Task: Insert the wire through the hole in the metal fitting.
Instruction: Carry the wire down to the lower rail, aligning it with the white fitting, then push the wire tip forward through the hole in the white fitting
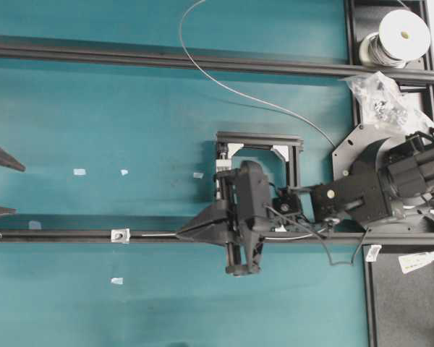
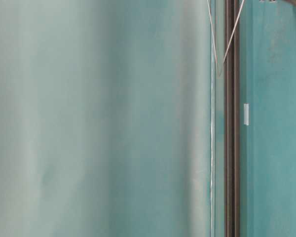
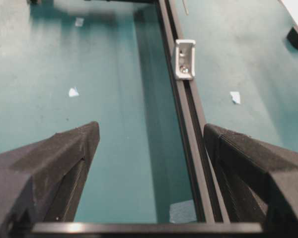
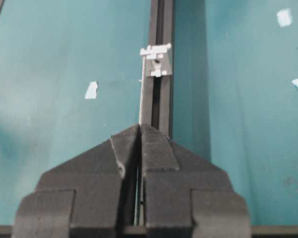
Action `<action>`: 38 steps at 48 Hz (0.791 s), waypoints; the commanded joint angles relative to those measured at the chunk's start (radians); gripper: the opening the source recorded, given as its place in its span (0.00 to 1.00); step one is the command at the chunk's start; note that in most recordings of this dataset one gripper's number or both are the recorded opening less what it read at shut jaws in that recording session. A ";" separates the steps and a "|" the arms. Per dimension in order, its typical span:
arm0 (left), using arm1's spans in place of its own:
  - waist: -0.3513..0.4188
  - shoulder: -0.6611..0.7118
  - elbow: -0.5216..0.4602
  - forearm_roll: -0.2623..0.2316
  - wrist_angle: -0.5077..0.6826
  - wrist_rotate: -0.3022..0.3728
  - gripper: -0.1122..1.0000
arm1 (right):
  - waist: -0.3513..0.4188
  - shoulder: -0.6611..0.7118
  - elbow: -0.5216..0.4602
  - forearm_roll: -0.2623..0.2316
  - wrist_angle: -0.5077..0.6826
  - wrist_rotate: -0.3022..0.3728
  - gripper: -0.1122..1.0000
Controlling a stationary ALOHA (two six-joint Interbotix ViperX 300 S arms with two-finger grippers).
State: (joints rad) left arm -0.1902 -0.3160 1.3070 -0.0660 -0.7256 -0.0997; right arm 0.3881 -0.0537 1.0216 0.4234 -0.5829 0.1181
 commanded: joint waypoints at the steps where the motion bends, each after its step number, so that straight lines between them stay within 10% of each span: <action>1: -0.011 0.028 -0.014 -0.003 -0.026 -0.009 0.84 | 0.041 0.006 0.005 0.084 -0.072 -0.049 0.10; 12: -0.040 0.163 -0.051 -0.003 -0.097 -0.009 0.84 | 0.100 0.067 -0.025 0.247 -0.109 -0.216 0.10; 38: -0.086 0.305 -0.057 -0.002 -0.259 -0.009 0.84 | 0.104 0.132 -0.029 0.256 -0.163 -0.239 0.10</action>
State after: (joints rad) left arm -0.2638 -0.0077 1.2625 -0.0675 -0.9741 -0.1089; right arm 0.4863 0.0813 1.0048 0.6796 -0.7302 -0.1197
